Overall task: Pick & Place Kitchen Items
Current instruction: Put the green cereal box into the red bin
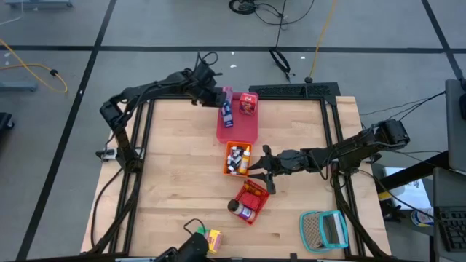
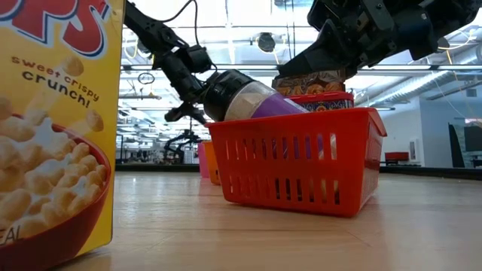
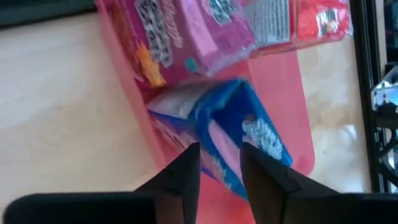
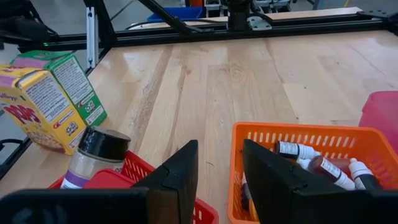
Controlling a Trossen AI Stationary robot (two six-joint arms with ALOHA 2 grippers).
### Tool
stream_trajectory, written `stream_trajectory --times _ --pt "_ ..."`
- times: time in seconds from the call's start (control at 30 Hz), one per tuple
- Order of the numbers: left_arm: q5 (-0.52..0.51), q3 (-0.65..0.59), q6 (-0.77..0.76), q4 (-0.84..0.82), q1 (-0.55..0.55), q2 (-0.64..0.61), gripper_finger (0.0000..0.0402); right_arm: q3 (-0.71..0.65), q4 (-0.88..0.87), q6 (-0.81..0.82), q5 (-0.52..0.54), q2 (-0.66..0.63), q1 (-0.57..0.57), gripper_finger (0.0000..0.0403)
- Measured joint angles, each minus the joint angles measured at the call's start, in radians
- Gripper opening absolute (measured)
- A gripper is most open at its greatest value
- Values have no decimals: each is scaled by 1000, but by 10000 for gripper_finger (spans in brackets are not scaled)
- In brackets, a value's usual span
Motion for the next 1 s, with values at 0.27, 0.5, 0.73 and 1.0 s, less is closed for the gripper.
stream_trajectory --times 0.27,0.5,0.73,1.0 --pt "-3 8 15 -13 22 -60 139 0 -7 0 0 0 0 116" --pt "-4 9 122 -146 -26 -177 145 0 -20 -3 0 0 0 116" --pt "-19 10 241 -339 -211 -286 145 0 -30 -3 3 0 0 116" --pt "-187 9 151 -497 -546 -347 145 0 -38 21 3 0 0 116"
